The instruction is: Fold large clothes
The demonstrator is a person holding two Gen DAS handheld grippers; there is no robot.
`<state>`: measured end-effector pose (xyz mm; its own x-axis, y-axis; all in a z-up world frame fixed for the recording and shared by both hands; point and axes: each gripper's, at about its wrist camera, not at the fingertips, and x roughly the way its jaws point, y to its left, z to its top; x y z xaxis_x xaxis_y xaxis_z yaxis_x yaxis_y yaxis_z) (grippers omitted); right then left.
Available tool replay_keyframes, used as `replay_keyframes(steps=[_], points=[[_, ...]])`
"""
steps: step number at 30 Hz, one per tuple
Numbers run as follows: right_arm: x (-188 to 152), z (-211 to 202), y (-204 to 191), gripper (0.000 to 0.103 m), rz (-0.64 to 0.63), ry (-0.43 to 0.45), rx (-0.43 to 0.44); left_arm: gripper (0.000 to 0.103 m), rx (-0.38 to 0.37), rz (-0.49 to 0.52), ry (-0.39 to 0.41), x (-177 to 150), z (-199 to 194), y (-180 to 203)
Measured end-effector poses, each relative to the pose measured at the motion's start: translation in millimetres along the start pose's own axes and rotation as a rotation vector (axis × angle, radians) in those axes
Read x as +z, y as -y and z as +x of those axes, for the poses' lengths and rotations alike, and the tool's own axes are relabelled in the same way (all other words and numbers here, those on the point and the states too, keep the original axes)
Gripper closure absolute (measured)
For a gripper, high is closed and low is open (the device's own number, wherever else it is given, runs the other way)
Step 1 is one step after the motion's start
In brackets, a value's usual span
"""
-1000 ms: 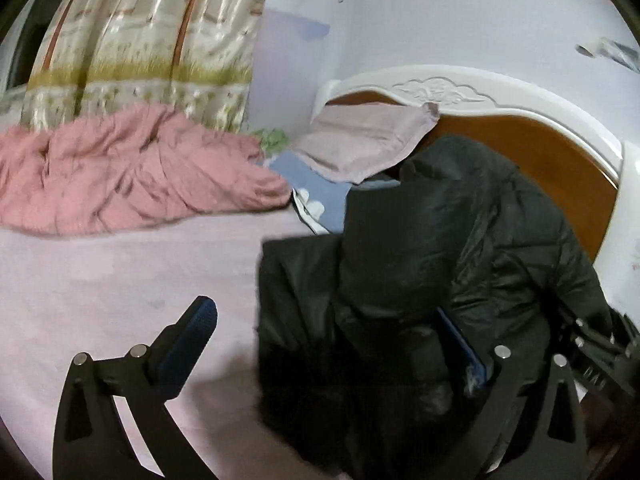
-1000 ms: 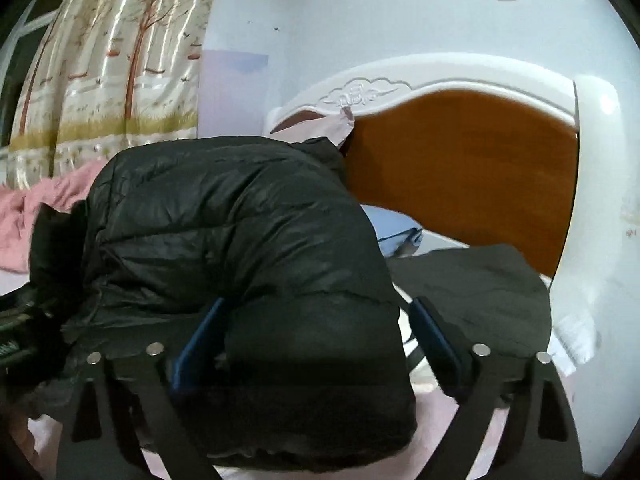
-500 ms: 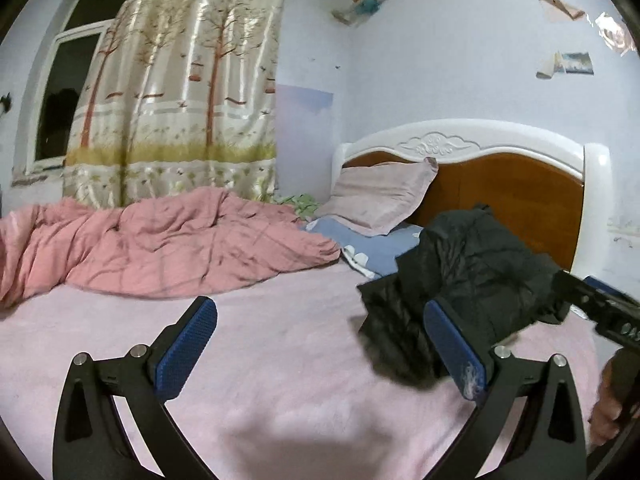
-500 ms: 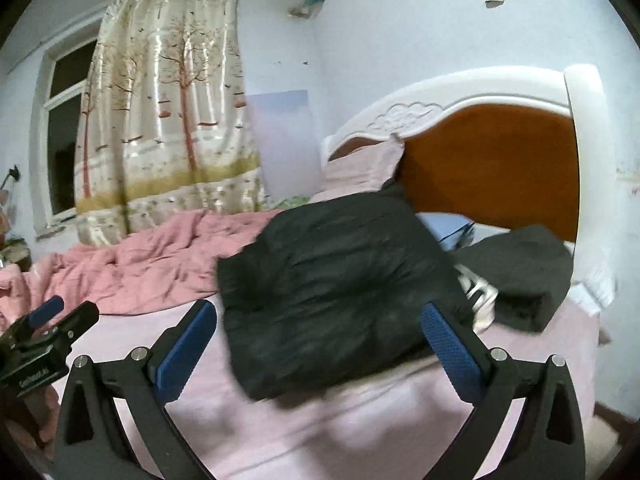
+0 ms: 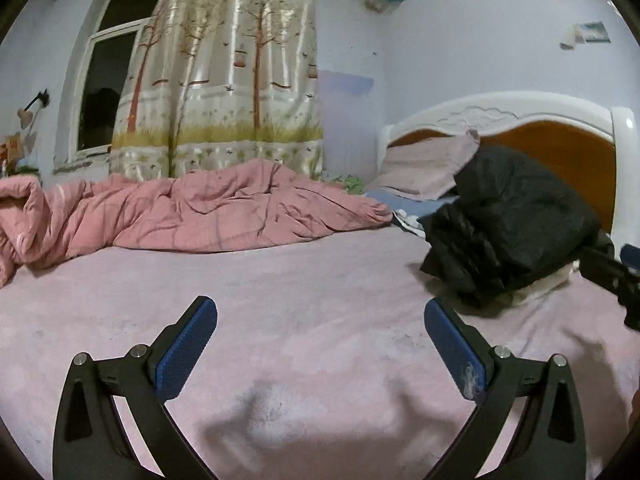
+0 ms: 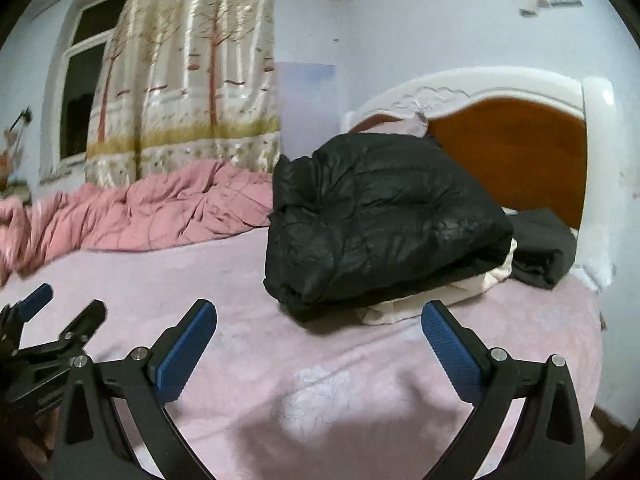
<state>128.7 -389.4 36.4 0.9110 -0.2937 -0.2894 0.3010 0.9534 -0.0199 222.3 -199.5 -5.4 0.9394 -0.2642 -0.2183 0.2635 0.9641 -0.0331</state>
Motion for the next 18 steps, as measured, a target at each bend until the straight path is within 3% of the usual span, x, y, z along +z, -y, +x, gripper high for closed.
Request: replay_keyframes(steps=[18], points=[[1.3, 3.2, 4.6, 0.0, 0.016, -0.026, -0.005, 0.0, -0.017, -0.014, 0.042, -4.2, -5.9, -4.5]])
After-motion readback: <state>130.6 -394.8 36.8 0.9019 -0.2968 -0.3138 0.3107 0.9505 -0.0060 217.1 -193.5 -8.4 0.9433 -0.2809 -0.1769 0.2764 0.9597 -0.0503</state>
